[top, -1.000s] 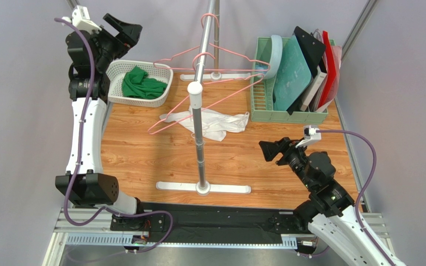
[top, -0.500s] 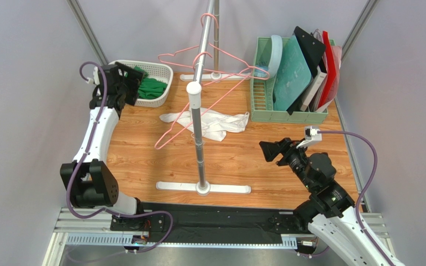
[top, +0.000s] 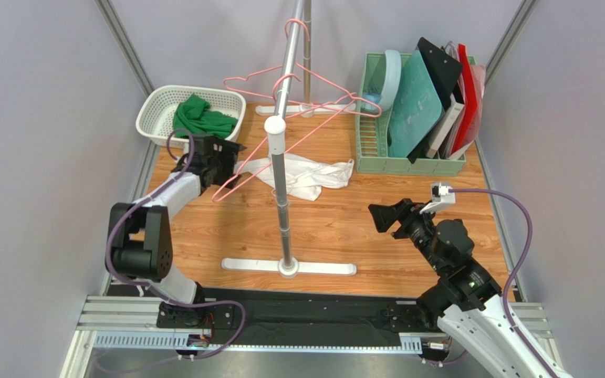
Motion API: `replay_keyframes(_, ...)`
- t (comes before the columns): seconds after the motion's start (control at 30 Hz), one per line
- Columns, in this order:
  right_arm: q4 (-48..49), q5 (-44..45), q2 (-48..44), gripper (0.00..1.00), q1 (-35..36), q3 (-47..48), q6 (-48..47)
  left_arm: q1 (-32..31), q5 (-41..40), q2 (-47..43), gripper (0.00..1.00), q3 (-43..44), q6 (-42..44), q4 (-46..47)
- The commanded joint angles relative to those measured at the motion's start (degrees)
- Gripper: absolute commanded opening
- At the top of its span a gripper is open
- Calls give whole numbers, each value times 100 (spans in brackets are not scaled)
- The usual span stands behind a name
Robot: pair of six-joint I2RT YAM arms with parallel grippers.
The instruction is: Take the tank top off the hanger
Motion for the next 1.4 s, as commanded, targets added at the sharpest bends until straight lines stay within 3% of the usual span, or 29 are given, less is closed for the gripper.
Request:
replay_keyframes(0.0, 151, 106, -36, 78, 16, -35, 76, -475, 149, 585, 99, -104, -396, 1005)
replay_keyframes(0.3, -69, 255, -291, 78, 8, -96, 23, -1301, -150, 1973, 99, -33, -967, 2034)
replay_keyframes(0.63, -122, 387, -449, 79, 16, -158, -12, -1645, -475, 2546, 98, 151, -1503, 1999)
replay_keyframes(0.9, -104, 422, -475, 78, 16, -202, 67, -1759, -1064, 2581, 69, 98, -1706, 2034)
replay_keyframes(0.97, -131, 449, -545, 78, 16, -211, 67, -1768, -1099, 2581, 47, 98, -1697, 2069)
replay_keyframes(1.0, -148, 466, -572, 78, 16, -211, 67, -1777, -1099, 2590, 42, 116, -1688, 2078)
replay_keyframes(1.07, -157, 519, -651, 78, 16, -202, 32, -1777, -1082, 2607, 16, 133, -1706, 2026)
replay_keyframes(1.2, -227, 589, -686, 78, 16, -158, 6, -1785, -1038, 2651, 0, 230, -1679, 1973)
replay_keyframes(1.37, -280, 581, -704, 78, 16, -123, -21, -1812, -994, 2520, 0, 151, -1697, 2139)
